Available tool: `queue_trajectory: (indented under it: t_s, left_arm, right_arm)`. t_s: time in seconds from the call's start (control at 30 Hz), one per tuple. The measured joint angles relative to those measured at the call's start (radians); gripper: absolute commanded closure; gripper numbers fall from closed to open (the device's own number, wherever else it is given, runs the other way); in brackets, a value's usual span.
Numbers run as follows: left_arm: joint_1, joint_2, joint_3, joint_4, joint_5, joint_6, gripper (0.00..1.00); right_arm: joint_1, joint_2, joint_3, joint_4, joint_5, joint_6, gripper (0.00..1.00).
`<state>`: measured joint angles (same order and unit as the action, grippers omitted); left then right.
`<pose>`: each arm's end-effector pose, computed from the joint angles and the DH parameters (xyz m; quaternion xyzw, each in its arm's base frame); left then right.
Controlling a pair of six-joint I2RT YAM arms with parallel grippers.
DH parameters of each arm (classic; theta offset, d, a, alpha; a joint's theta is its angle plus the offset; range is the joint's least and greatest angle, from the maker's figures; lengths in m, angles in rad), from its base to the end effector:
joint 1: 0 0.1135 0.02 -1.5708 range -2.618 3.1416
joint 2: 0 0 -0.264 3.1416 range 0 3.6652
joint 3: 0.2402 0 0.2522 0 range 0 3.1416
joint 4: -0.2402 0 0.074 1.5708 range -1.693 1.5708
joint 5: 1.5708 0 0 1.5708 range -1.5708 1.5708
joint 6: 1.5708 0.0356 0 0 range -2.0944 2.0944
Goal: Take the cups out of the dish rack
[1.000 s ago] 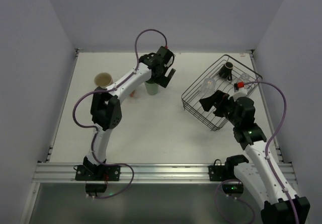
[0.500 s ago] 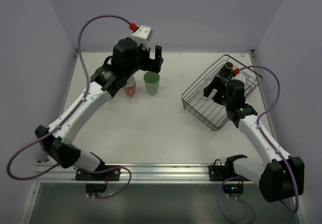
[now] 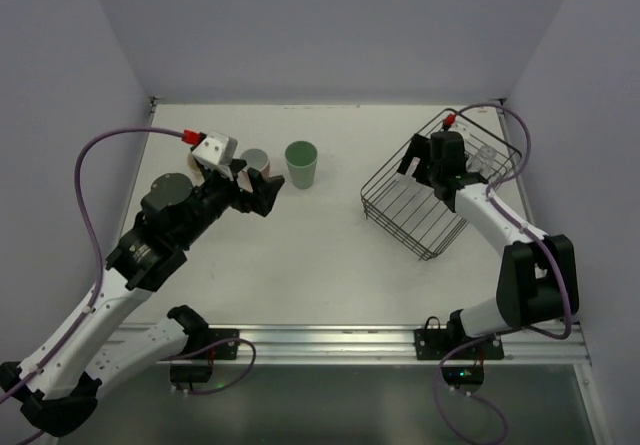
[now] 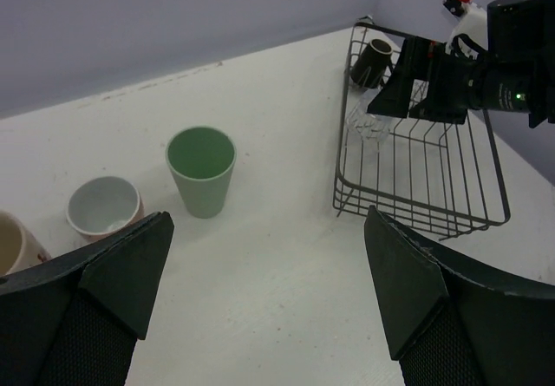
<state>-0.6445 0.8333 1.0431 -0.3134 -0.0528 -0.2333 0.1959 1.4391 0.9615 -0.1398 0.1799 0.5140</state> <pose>0.1438 -0.1058 0.4073 0.1343 0.7305 -0.2667 0.6142 0.3145 0.0559 0.2528 0.1809 0.8672 0.0840 0.4562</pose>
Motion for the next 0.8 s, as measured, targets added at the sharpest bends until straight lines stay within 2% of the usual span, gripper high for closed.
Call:
queue_trajectory:
  t_s: [0.2, 0.5, 0.63, 0.73, 0.8]
  left_arm:
    - [0.0, -0.111, -0.076, -0.005, -0.064, 0.048, 0.0]
    - [0.0, -0.079, -0.126, -0.011, -0.074, 0.069, 0.0]
    - [0.0, -0.091, -0.127, -0.008, -0.074, 0.069, 0.0]
    - [0.0, -0.093, -0.127, -0.006, -0.072, 0.069, 0.0]
    - [0.0, -0.091, -0.127, -0.007, -0.067, 0.068, 0.0]
  right_arm:
    - [0.0, 0.111, 0.094, -0.024, 0.02, -0.02, 0.01]
    - [0.0, 0.217, 0.172, -0.037, 0.051, -0.043, 0.1]
    - [0.0, 0.225, 0.174, -0.052, 0.07, -0.048, 0.27]
    - [0.0, 0.224, 0.185, -0.067, 0.079, -0.054, 0.48]
    - [0.0, 0.222, 0.189, -0.069, 0.091, -0.054, 0.52]
